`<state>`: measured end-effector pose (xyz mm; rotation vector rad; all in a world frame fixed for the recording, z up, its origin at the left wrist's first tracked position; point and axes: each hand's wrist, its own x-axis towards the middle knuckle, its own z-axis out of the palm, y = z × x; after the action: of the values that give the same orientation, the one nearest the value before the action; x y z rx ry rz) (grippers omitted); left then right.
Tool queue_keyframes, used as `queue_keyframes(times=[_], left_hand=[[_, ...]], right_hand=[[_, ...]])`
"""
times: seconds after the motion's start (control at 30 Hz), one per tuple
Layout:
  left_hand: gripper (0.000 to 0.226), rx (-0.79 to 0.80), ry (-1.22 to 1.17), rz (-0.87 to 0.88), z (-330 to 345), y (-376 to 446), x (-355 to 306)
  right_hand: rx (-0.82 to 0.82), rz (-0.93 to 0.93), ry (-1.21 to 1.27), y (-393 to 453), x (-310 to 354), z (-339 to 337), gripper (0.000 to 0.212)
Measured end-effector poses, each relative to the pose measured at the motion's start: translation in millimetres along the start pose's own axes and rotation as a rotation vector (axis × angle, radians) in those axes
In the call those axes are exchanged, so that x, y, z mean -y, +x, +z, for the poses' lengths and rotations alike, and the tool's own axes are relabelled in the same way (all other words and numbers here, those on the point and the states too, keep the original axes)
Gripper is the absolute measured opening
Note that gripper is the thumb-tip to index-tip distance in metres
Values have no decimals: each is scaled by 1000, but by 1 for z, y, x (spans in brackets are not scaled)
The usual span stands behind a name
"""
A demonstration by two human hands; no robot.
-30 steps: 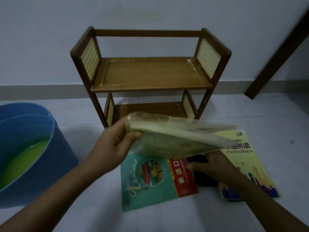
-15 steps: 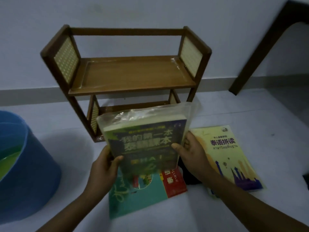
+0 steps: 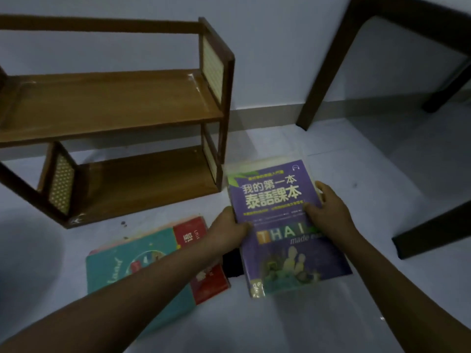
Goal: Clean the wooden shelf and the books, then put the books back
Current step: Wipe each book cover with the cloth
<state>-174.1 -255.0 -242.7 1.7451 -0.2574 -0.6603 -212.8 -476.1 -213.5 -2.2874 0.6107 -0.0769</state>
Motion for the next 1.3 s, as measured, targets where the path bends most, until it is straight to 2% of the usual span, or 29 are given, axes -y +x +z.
queue_keyframes(times=[0.13, 0.23, 0.33, 0.43, 0.5, 0.57, 0.6, 0.7, 0.73, 0.83, 0.93, 1.1, 1.2, 1.3], left_hand=[[36, 120, -5, -40, 26, 23, 16], [30, 158, 31, -94, 27, 26, 24], [32, 78, 205, 12, 12, 16, 21], [55, -57, 521, 112, -25, -11, 30], [72, -100, 697, 66, -60, -34, 50], [86, -99, 777, -14, -92, -58, 70], [94, -104, 815, -70, -108, -75, 79], [123, -94, 986, -185, -149, -118, 107], [130, -75, 1024, -200, -161, -129, 117], [132, 12, 1051, -223, -185, -159, 147], [133, 69, 1061, -154, -193, -169, 170], [134, 3, 1026, -88, -199, -178, 190], [133, -32, 1075, -54, -201, -179, 194], [133, -27, 1092, -56, -202, -179, 197]], right_hand=[[89, 40, -142, 24, -20, 10, 55], [137, 81, -234, 33, -41, 26, 53], [57, -11, -448, 28, -52, 44, 52], [-14, -351, -469, -4, -36, 74, 64], [111, -560, -443, -34, -13, 100, 64], [334, -601, -551, -53, 3, 123, 68], [385, -590, -636, -58, 7, 135, 71], [344, -549, -857, -59, 14, 154, 74], [324, -521, -850, -56, 13, 157, 71], [234, -440, -741, -48, 22, 159, 37], [151, -400, -525, -54, 36, 163, 50], [92, -373, -269, -72, 52, 182, 52], [-84, -342, -39, -63, 68, 175, 57], [-152, -423, -62, -59, 89, 170, 62]])
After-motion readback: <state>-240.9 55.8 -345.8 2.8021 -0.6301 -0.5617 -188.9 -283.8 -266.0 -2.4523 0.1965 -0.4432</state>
